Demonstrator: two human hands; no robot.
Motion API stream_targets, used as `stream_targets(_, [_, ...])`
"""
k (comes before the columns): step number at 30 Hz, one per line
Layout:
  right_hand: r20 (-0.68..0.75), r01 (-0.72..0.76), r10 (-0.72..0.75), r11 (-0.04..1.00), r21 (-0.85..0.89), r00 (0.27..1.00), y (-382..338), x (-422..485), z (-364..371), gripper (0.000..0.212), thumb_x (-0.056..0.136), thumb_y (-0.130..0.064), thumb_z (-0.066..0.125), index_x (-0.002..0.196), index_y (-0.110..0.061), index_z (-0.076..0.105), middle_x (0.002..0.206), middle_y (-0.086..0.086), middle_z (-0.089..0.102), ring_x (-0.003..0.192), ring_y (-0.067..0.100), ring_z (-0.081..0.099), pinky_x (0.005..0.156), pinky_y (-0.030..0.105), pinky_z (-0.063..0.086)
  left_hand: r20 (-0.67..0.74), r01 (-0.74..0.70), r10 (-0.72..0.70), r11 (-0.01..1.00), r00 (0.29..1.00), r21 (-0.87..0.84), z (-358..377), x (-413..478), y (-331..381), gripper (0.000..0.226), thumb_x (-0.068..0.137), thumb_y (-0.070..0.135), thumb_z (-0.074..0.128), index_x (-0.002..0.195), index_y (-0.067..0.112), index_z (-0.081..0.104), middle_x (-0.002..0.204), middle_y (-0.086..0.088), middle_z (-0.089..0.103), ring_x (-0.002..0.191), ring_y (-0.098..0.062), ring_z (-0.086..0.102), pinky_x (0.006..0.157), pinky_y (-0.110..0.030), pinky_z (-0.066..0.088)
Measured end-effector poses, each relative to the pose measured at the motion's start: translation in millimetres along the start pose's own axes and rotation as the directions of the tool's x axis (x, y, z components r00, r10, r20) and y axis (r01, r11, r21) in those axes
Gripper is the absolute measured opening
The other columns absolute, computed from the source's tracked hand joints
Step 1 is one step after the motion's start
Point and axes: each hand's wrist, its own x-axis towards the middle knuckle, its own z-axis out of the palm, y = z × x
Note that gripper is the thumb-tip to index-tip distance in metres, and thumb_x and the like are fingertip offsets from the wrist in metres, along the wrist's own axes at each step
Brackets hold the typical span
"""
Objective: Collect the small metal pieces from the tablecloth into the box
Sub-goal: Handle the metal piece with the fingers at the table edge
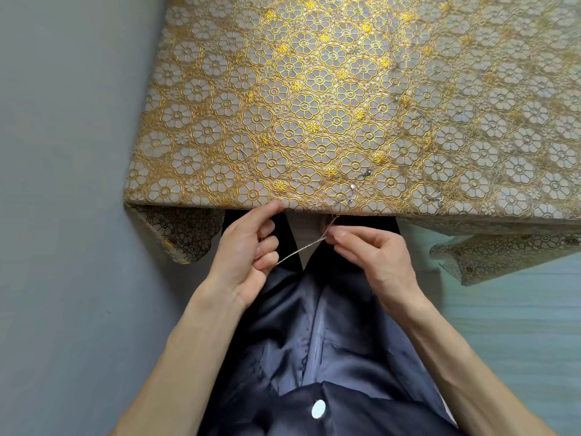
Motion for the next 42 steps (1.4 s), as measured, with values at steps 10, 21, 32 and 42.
stream_targets(10, [-0.122,0.129,-0.192,0.907,-0.401,0.974,14,8,-11,0.012,0.085,-0.021,0.079,0.086,-0.033,0.079,0.088,-0.022,0.076,0.088,-0.005,0.071,0.094,0.027,0.054,0.007,0.0,0.0,1.0,1.0,-0.012,4,-2,2,0.009,0.096,0.023,0.061,0.093,0.016,0.065,0.063,0.008,0.022,0.037,-0.002,0.016,0.037,-0.017,0.005])
stream_targets(21, [-0.103,0.011,-0.016,0.998,-0.054,0.995,24,27,4,0.008,0.089,-0.009,0.073,0.094,-0.015,0.073,0.075,-0.003,0.069,0.056,0.006,0.057,0.058,0.023,0.048,0.013,0.02,-0.02,1.0,1.0,-0.001,10,-7,1,0.009,0.096,0.022,0.062,0.088,0.019,0.067,0.066,0.008,0.022,0.039,-0.002,0.015,0.039,-0.018,0.003])
stream_targets(32, [-0.129,0.042,-0.049,0.998,-0.056,0.99,17,25,11,0.015,0.097,-0.017,0.066,0.085,-0.012,0.075,0.075,-0.001,0.072,0.056,0.005,0.058,0.053,0.017,0.047,0.0,0.026,-0.026,1.0,1.0,0.004,3,-8,4,0.013,0.095,0.025,0.063,0.087,0.02,0.073,0.063,0.009,0.026,0.04,-0.002,0.016,0.041,-0.018,0.003])
stream_targets(42, [-0.238,0.037,-0.054,0.997,-0.074,0.97,14,28,-8,0.015,0.096,-0.01,0.063,0.086,-0.017,0.072,0.068,-0.007,0.071,0.054,0.003,0.059,0.054,0.016,0.05,0.007,0.067,-0.067,0.998,0.998,-0.014,4,-9,14,0.016,0.094,0.025,0.062,0.08,0.021,0.068,0.063,0.008,0.024,0.037,-0.002,0.016,0.037,-0.016,0.003])
